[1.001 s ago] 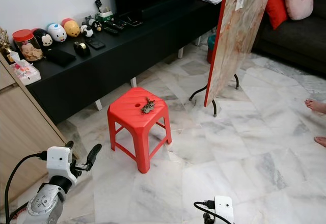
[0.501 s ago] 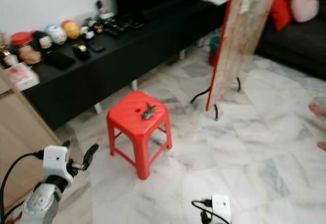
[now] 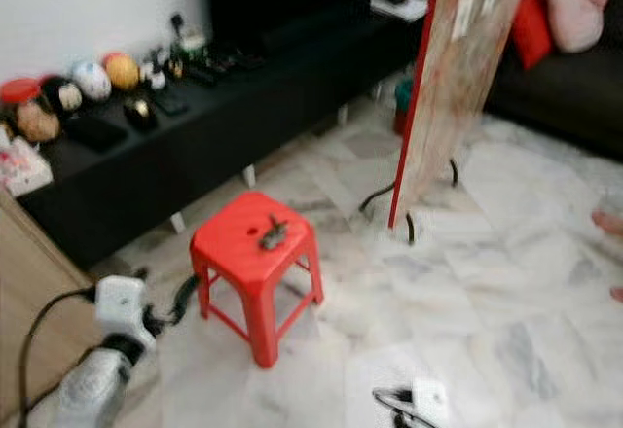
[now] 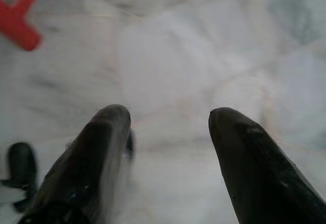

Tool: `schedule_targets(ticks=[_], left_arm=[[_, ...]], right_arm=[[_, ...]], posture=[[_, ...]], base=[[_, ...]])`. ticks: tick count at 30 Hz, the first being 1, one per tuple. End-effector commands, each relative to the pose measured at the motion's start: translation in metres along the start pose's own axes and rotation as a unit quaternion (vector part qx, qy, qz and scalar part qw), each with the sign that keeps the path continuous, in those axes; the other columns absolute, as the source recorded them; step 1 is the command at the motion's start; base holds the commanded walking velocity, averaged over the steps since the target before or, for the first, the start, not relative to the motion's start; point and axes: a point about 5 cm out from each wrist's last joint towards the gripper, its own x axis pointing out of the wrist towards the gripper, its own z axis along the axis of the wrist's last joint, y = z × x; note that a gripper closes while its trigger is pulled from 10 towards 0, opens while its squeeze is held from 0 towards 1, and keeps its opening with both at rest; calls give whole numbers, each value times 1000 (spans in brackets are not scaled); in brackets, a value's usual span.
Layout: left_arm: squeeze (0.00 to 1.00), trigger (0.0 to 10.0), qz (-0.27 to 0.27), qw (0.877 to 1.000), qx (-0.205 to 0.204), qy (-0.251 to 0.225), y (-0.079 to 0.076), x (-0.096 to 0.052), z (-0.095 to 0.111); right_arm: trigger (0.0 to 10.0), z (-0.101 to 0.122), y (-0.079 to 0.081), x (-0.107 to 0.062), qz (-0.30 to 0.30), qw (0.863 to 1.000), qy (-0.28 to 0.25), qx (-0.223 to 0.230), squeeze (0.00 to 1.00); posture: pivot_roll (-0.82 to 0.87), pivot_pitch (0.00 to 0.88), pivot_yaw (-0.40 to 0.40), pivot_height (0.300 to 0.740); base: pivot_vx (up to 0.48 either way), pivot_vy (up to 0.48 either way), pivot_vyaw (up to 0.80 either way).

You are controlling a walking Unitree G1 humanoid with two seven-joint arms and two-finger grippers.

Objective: Hang keys on a hook

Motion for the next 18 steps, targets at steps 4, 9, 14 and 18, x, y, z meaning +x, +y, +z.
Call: schedule_targets(ticks=[4, 9, 14, 18], left_arm=[[0, 10000, 7, 1000, 11, 6, 9, -1, 0], [0, 10000, 8, 1000, 11, 5, 9, -1, 1], [0, 10000, 8, 1000, 11, 6, 9, -2, 0], [0, 10000, 8, 1000, 9, 6, 8, -2, 0]], right_arm=[[10000, 7, 11, 2, 11, 1000, -8, 5, 0], [10000, 6, 10, 2, 11, 1000, -7, 5, 0], [10000, 8, 10, 2, 14, 1000, -12, -3, 0], [10000, 9, 11, 2, 17, 1000, -17, -18, 0]], posture=[[119, 67, -55, 740], [119, 73, -55, 740], [118, 77, -56, 740], [118, 81, -58, 740]], base=[[351, 0, 0], [354, 0, 0], [355, 0, 0], [357, 0, 200]])
